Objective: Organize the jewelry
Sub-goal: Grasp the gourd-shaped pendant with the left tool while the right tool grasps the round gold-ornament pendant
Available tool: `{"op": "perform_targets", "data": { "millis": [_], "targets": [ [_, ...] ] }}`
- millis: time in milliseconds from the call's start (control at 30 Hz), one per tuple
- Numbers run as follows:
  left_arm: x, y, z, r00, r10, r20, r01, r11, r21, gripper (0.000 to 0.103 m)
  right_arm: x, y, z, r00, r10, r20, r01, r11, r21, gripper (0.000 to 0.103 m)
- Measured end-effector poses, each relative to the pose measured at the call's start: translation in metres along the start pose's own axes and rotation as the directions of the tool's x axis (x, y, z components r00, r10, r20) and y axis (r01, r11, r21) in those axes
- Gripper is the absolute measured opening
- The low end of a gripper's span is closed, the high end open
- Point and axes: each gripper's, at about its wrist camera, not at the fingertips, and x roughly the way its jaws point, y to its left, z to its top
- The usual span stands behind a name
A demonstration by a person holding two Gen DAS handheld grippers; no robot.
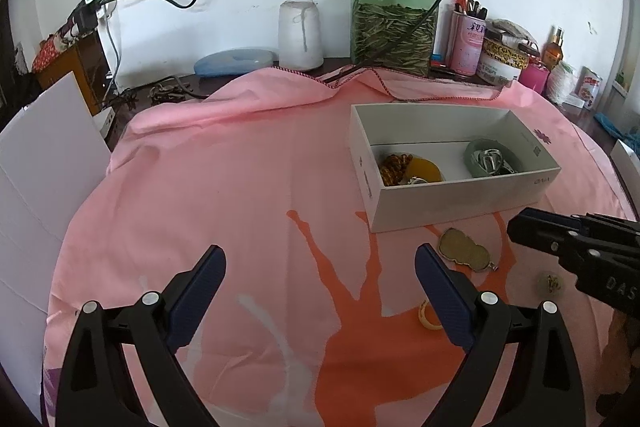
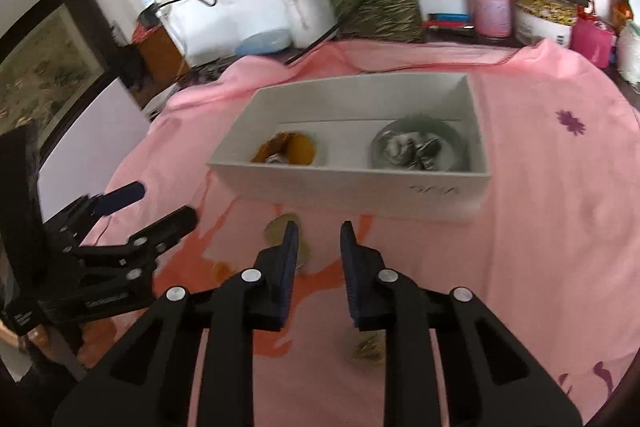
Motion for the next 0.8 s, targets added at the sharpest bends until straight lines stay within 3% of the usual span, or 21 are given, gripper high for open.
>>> {"op": "perform_targets", "data": {
  "millis": [133,200,233,267,300,400,467,600,700,800],
  "targets": [
    [-0.001,0.0,0.001,1.0,0.004,0.004,-0.004,1.0,-0.002,0.094,0.015,0.005,0.001,0.999,-0.013,-0.035,0.013,1.0,-0.008,0.022],
    [-0.001,0.0,0.001,1.0,0.01,0.007,-0.01,1.0,-0.003,0.094,0.021,0.01,0.0,0.998,0.025,-0.064,-0.026,1.0,-0.011,0.023],
    [0.0,0.001,0.001,1.0,0.013,0.007,-0.013,1.0,-0.005,0.094,0.024,0.012,-0.001,0.989,0.106,-0.102,-0.107,0.994,-0.01,0.022],
    [0.0,0.002,0.001,1.0,0.013,0.007,-0.013,1.0,-0.011,0.094,0.025,0.012,-0.001,0.963,0.229,-0.14,-0.226,0.973,0.035,0.02],
    [0.0,0.004,0.001,1.0,0.011,0.006,-0.011,1.0,-0.016,0.094,0.023,0.011,-0.001,0.96,0.243,-0.135,-0.239,0.97,0.051,0.02],
    [0.0,0.006,0.001,1.0,-0.006,0.001,0.006,1.0,-0.028,0.094,0.002,0.003,0.002,0.992,0.117,-0.049,-0.116,0.993,0.023,0.022],
    [0.0,0.002,0.0,1.0,-0.019,0.005,0.019,1.0,-0.011,0.092,-0.01,-0.005,0.0,0.998,0.066,-0.016,-0.065,0.997,0.043,0.022],
    [0.001,-0.018,-0.005,0.999,-0.032,0.013,0.031,0.996,0.085,0.08,-0.033,-0.007,-0.014,0.998,-0.041,0.05,0.041,0.999,0.008,0.023],
    [0.004,-0.035,-0.01,0.998,-0.056,0.012,0.054,0.986,0.16,0.074,-0.04,-0.01,-0.025,0.995,-0.076,0.069,0.076,0.997,-0.002,0.033],
    [0.007,-0.046,-0.014,0.998,-0.062,0.012,0.058,0.975,0.216,0.071,-0.041,-0.015,-0.032,0.995,-0.079,0.062,0.079,0.997,-0.002,0.033]
  ]
}}
